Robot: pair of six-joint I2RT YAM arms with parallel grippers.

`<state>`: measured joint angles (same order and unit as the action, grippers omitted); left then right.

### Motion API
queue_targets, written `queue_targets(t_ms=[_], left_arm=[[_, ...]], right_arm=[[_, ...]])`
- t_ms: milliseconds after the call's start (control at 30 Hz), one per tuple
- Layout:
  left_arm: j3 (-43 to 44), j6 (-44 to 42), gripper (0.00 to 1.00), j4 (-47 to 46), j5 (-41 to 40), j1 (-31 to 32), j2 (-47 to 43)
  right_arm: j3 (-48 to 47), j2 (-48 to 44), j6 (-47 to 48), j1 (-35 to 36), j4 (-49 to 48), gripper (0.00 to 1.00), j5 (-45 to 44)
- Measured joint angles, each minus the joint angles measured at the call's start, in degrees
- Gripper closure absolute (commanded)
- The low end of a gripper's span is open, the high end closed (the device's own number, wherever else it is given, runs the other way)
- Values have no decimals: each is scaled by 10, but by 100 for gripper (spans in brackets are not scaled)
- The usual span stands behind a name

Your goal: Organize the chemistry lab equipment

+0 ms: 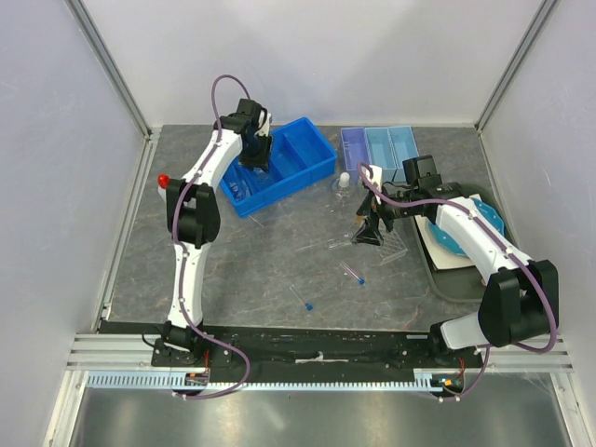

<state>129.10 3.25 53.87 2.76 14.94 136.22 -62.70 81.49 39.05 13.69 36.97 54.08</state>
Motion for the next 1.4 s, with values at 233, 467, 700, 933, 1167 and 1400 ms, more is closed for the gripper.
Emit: queue_targets(t_ms=[233,467,700,933,1167,1400], left_arm=[[3,-6,31,-14,-12,0,26],[7,-10,18,-26,-14,3,27],[7,-10,18,-26,-15,3,15],[5,-10,18,-27,-18,2,-47],[-198,-10,17,-109,-22,2,-278],[-510,-9,1,-230,39,2,-596]], right_arm=[[0,5,3,0,1,2,0],[0,7,3,-1,2,2,1],[0,7,9,-7,3,2,1],[0,0,16,-16,4,2,1],[5,-32,0,-20,-19,2,-21],[-3,-44,-115,-19,-98,2,-106]])
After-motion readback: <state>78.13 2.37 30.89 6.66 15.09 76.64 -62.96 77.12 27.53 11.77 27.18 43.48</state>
